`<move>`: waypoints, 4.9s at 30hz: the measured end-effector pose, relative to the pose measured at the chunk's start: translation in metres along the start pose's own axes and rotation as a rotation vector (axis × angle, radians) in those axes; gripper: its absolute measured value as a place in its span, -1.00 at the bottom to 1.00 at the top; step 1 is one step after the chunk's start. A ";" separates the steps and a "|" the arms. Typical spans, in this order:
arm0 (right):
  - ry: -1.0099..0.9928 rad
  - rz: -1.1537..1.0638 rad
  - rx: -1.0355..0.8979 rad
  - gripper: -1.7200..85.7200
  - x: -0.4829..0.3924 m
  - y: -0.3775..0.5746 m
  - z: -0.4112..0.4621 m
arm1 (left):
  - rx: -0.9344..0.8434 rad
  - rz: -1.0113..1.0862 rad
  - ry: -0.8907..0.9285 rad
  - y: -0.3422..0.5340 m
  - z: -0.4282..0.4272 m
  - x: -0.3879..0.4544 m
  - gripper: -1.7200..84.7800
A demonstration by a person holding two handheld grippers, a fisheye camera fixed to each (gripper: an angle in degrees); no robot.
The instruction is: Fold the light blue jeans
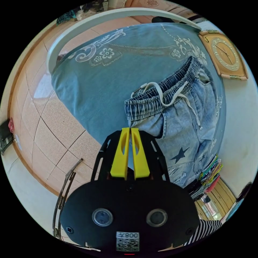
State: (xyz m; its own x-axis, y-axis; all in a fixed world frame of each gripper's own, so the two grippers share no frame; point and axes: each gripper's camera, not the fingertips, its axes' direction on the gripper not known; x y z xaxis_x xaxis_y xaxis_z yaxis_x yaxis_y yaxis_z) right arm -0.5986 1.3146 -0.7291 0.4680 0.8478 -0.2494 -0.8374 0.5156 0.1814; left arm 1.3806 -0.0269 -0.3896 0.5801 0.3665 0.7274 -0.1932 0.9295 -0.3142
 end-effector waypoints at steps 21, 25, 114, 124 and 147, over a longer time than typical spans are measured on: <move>0.270 -0.713 0.252 -0.76 -0.266 -0.044 -0.009 | -0.091 1.068 -0.030 0.036 -0.019 0.379 -0.67; 0.544 -0.938 0.239 -0.75 -0.338 -0.062 0.023 | -0.086 1.396 -0.186 0.067 0.005 0.494 -0.66; 0.329 -0.928 0.474 -0.95 -0.325 -0.176 -0.021 | 0.072 1.717 0.000 0.196 0.241 0.813 -0.96; 0.589 -0.975 0.642 -0.96 -0.333 -0.167 0.021 | 0.077 1.697 0.069 0.170 0.251 0.791 -0.96; 0.499 -1.323 0.162 -0.96 -0.397 -0.127 0.178 | 0.137 0.850 -0.003 0.044 0.151 0.387 -0.96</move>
State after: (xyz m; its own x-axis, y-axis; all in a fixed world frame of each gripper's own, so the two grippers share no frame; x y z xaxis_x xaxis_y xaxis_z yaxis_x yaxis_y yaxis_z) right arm -0.6276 0.9342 -0.4838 0.6919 -0.3763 -0.6162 0.1884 0.9180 -0.3491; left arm 1.4767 0.1622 -0.0299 0.1931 0.9401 0.2809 -0.6549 0.3366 -0.6766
